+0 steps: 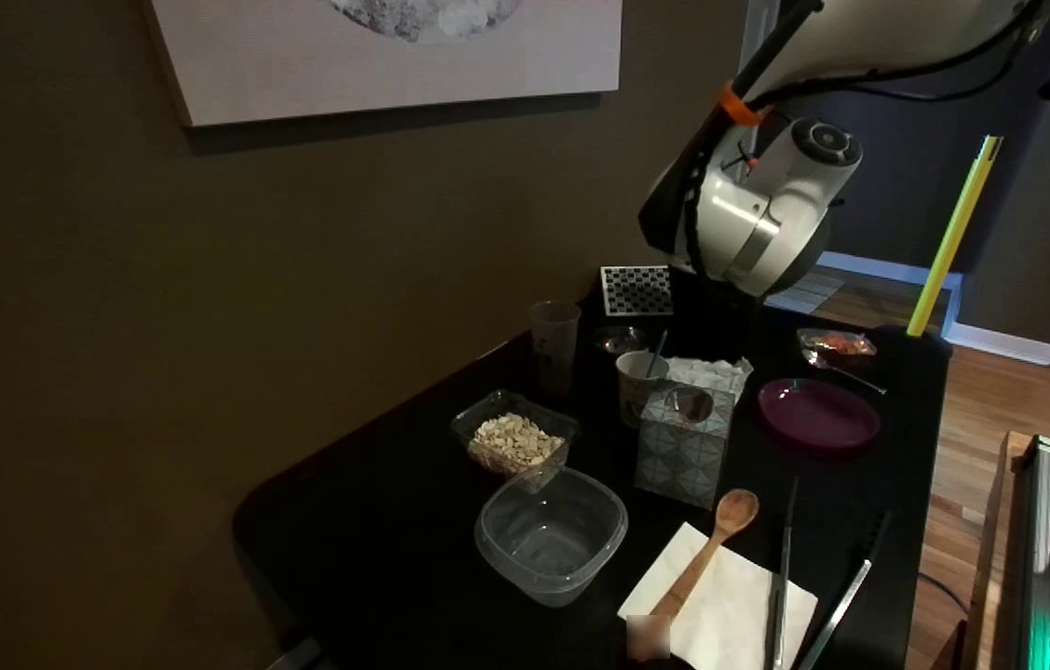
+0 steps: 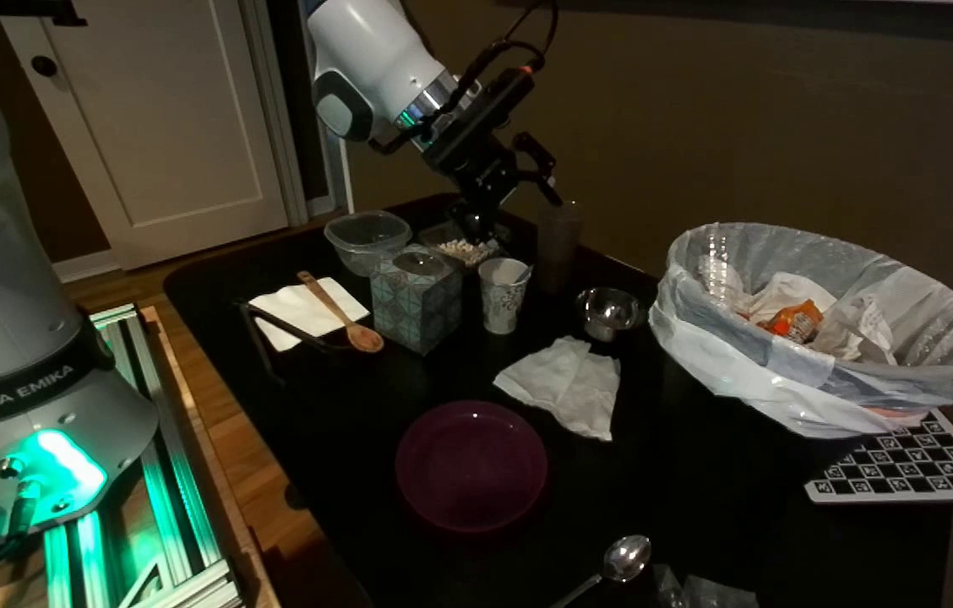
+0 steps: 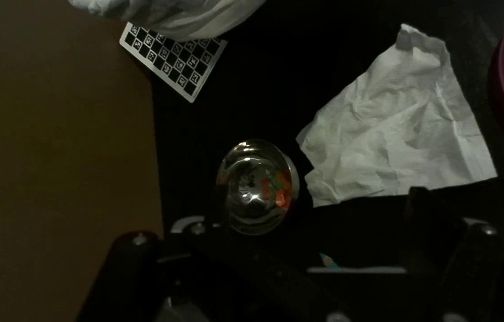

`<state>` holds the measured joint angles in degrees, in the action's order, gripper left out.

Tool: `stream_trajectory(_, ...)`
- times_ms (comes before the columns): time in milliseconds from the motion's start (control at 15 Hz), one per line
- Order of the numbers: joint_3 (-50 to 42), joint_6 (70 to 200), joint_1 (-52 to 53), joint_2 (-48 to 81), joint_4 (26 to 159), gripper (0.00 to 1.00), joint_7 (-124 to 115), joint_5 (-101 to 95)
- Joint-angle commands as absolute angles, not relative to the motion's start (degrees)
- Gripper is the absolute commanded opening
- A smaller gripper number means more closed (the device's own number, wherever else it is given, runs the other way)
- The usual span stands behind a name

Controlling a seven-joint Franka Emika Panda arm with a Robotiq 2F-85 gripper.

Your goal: Pick up the straw and put it into the coffee cup

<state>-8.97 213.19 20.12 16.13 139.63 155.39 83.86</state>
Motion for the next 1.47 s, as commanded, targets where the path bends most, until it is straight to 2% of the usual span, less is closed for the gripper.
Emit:
stream_trajectory(0,-10.3,205.0,17.3,6.7,140.8,1.00,158.4,89.3)
stream_trajectory(667,-13.7,184.5,12.4,-3.2,142.3,1.00,151.6,99.2)
stream_trajectory(1067,-15.9,170.8,10.9,-5.8,146.1,1.00,131.3,88.9)
stream_trajectory(1133,-11.1,168.3,5.3,-6.0,146.4,1.00,126.4,86.0)
stream_trajectory(1333,-9.9,160.6,1.5,-7.0,147.1,1.00,113.3,77.8)
stream_trajectory(1400,-11.6,164.6,4.8,-4.7,144.9,1.00,120.7,82.7)
